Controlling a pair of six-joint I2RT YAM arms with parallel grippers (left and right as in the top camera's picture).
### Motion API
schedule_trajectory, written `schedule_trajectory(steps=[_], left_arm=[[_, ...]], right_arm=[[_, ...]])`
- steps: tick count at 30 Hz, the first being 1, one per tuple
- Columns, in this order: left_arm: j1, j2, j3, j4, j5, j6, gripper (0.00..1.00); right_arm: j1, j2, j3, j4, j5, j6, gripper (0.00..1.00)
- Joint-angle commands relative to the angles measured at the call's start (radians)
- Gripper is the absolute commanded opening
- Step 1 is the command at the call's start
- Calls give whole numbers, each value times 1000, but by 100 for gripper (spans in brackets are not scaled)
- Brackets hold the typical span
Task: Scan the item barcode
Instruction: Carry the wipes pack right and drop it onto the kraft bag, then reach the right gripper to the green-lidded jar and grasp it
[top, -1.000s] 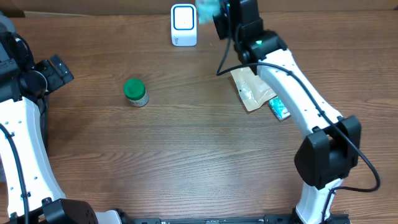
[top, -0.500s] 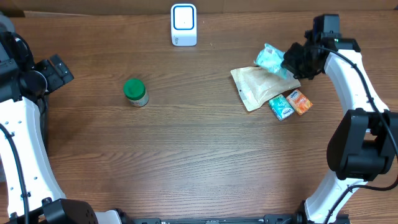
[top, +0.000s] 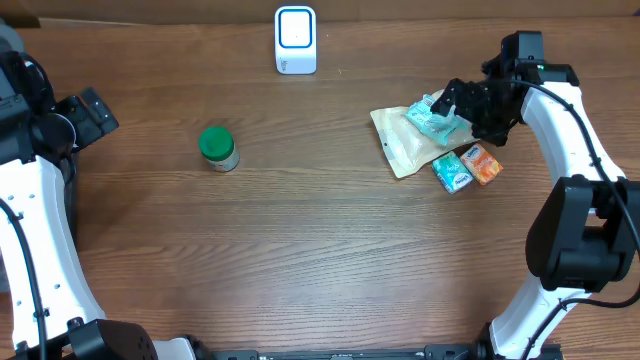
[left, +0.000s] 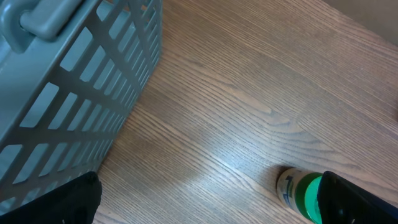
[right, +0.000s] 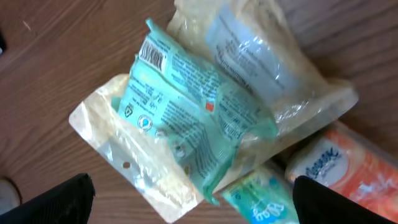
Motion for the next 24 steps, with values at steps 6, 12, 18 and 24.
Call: schedule_trajectory(steps=[6, 12, 18, 24], left_arm=[[0, 7, 12, 0, -2, 18, 100], [0, 7, 12, 0, -2, 18, 100], [0, 7, 12, 0, -2, 18, 100], [0, 7, 12, 0, -2, 18, 99]], right_arm=[[215, -46, 237, -119, 85, -32, 100], [463, -33, 286, 35, 112, -55, 100], [613, 75, 286, 200, 93, -57, 100], [732, 190, 286, 369, 68, -85, 100]])
